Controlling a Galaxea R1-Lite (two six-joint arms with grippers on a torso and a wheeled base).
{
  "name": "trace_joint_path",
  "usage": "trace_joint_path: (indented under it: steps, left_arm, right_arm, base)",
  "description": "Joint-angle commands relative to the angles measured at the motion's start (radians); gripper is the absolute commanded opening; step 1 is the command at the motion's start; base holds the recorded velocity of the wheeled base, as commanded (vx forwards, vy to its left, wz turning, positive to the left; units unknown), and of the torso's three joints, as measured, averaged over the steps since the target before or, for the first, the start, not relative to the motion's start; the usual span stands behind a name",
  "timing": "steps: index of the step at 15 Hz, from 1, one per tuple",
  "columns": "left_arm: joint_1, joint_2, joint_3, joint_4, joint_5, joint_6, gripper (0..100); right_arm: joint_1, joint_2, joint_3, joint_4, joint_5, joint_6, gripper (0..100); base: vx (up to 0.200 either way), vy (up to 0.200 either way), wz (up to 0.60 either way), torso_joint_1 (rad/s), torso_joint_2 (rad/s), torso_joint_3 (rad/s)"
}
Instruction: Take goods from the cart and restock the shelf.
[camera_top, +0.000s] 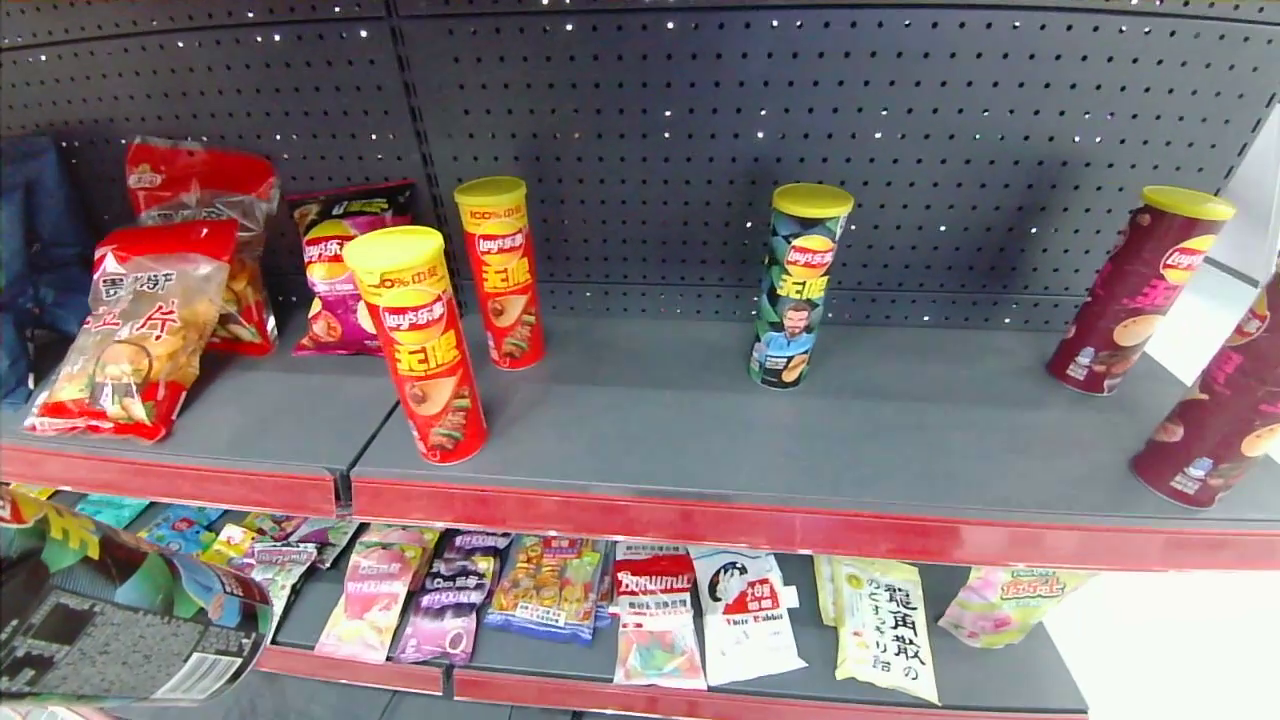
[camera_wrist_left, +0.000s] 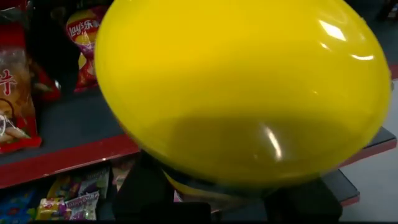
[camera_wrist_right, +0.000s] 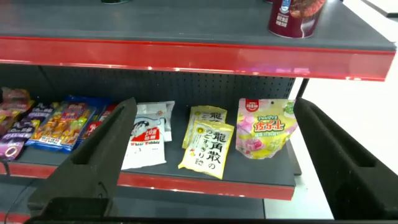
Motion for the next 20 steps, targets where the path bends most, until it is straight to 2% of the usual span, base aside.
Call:
trace_joint_path:
  steps: [1,4,5,6,8,9,10,11,12,13,14,15,16,17,20]
  left_arm:
    - [0.0,-0.052,0.025,0.0,-0.002,0.009,0]
    - [0.015,-0.131,0.066,0.0,0.018,0.012,0]
    - [0.02,-0.147,0.066,0.0,0.035,0.01,0]
    - [0.02,-0.156,0.068,0.0,0.04,0.009,0]
    - [0.02,-0.168,0.075,0.0,0.041,0.007,0]
    - [0.021,-0.174,0.08,0.0,0.051,0.007,0]
    - [0.021,-0.171,0.078,0.0,0.08,0.007,0]
    - [0.021,-0.167,0.077,-0.001,0.115,0.007,0]
    - [0.021,-0.167,0.077,-0.001,0.115,0.007,0]
    - [0.021,-0.165,0.075,-0.001,0.152,0.007,0]
    - [0.021,-0.167,0.077,0.0,0.156,0.007,0]
    - [0.021,-0.168,0.077,0.0,0.172,0.009,0]
    - [0.021,-0.17,0.077,0.0,0.175,0.009,0]
    - [0.021,-0.168,0.072,0.0,0.187,0.009,0]
    - [0.021,-0.165,0.071,0.0,0.189,0.009,0]
  right_arm:
    - [0.004,0.011,0.0,0.0,0.004,-0.004,100]
    - [0.007,0.02,-0.038,0.0,0.029,-0.024,100]
    - [0.031,0.198,-0.235,0.015,0.082,-0.009,100]
    - [0.041,0.373,-0.374,0.013,0.102,0.019,100]
    - [0.091,0.531,-0.458,0.007,0.187,-0.067,100]
    - [0.108,0.691,-0.508,-0.013,0.187,-0.104,100]
    - [0.122,0.807,-0.535,-0.066,0.188,-0.108,100]
    - [0.18,0.925,-0.547,-0.172,0.188,-0.11,100]
    - [0.18,0.925,-0.547,-0.172,0.188,-0.11,100]
    - [0.286,1.103,-0.581,-0.346,0.171,-0.112,100]
    - [0.312,1.151,-0.597,-0.362,0.165,-0.113,100]
    - [0.378,1.249,-0.647,-0.372,0.157,-0.112,100]
    - [0.389,1.274,-0.663,-0.375,0.154,-0.11,100]
    - [0.407,1.378,-0.735,-0.401,0.147,-0.108,100]
    - [0.406,1.537,-0.848,-0.474,0.144,-0.107,100]
  base:
    - [0.0,0.0,0.0,0.0,0.0,0.0]
    - [0.0,0.0,0.0,0.0,0.0,0.0]
    - [0.0,0.0,0.0,0.0,0.0,0.0]
    - [0.0,0.0,0.0,0.0,0.0,0.0]
    - [0.0,0.0,0.0,0.0,0.0,0.0]
    - [0.0,0.0,0.0,0.0,0.0,0.0]
    - [0.0,0.0,0.0,0.0,0.0,0.0]
    - [0.0,0.0,0.0,0.0,0.0,0.0]
    - [0.0,0.0,0.0,0.0,0.0,0.0]
    - [0.0,0.0,0.0,0.0,0.0,0.0]
    - [0.0,0.0,0.0,0.0,0.0,0.0]
    - [0.0,0.0,0.0,0.0,0.0,0.0]
    - [0.0,0.0,0.0,0.0,0.0,0.0]
    - [0.0,0.0,0.0,0.0,0.0,0.0]
    - [0.0,0.0,0.0,0.0,0.0,0.0]
